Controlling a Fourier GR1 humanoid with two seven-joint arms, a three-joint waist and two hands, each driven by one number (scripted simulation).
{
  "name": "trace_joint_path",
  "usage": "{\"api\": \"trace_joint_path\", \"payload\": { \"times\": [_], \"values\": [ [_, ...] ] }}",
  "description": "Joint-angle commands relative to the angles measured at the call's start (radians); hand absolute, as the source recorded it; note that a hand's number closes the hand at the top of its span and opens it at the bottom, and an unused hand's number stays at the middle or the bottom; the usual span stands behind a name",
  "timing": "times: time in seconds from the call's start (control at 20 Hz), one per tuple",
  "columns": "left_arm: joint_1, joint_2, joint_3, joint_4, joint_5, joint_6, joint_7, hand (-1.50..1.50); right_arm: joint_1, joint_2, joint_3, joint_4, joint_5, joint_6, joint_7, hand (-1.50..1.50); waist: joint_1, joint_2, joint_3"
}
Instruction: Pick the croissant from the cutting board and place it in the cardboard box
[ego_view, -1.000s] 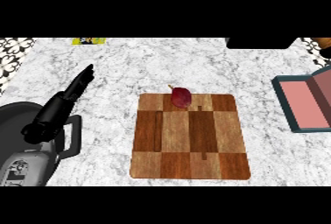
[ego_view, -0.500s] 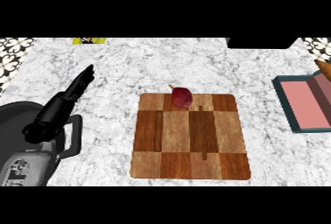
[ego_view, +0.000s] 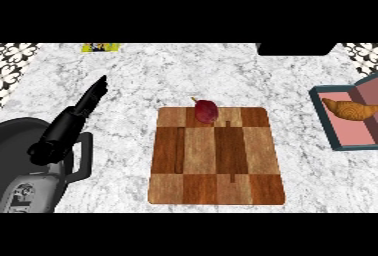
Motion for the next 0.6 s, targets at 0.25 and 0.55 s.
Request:
{"api": "trace_joint_path", "payload": {
  "times": [0.25,0.55],
  "values": [
    [-0.016,0.006,0.019,-0.001,0.012,-0.001,-0.004,0.00,-0.014,0.023,-0.386,-0.078,-0.379,-0.230,-0.146,-1.50,-0.009,0.002,0.001],
    [-0.030,0.007,0.015,0.013,-0.016,0.010,-0.001,0.00,0.144,-0.048,-0.473,-0.102,-0.503,-0.179,-0.258,-1.50,-0.011,0.000,-0.002]
  ]
}}
